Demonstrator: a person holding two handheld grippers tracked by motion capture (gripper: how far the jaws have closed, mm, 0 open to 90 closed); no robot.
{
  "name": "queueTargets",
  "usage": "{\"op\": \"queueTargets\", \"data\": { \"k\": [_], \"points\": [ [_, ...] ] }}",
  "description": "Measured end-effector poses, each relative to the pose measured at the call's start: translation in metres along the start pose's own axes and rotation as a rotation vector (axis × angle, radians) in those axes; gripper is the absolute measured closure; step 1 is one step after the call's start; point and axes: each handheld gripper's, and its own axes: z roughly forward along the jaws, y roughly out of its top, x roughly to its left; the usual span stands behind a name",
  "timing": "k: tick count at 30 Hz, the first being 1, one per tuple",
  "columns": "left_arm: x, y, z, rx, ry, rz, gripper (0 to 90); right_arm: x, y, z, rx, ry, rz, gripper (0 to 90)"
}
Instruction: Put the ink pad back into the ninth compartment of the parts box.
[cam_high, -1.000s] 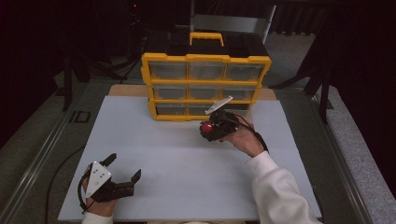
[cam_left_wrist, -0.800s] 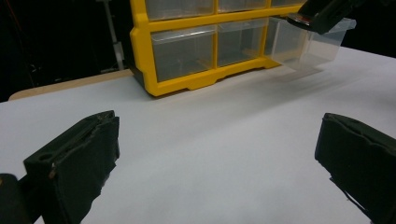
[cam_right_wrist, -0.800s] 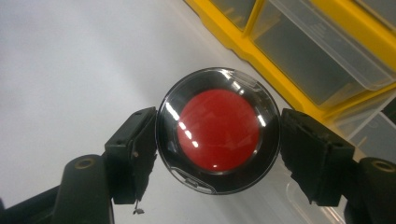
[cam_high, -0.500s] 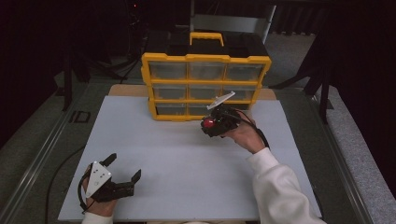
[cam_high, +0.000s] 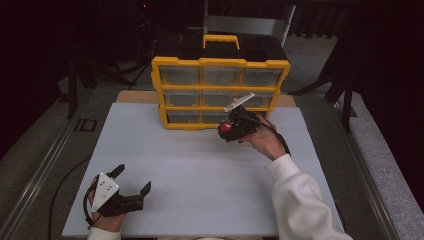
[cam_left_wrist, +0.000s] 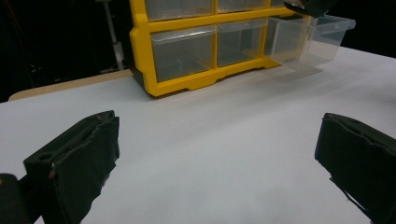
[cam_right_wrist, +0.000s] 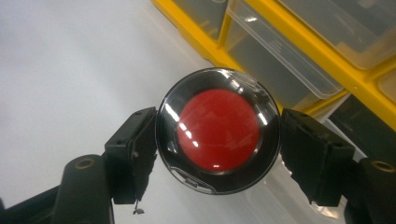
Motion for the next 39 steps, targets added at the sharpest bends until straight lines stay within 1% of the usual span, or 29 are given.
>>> {"op": "queueTargets", "data": {
  "k": [30,39],
  "points": [
    [0.0,0.0,0.001,-0.001,-0.002,-0.001,0.0,-0.02,0.011,-0.011,0.019,-0.044,0.013,29.3],
    [0.0,0.0,0.0,0.0,0.001,-0.002,0.0,-0.028,0.01,-0.012,0.022,-0.057,0.03,29.3]
  ]
}}
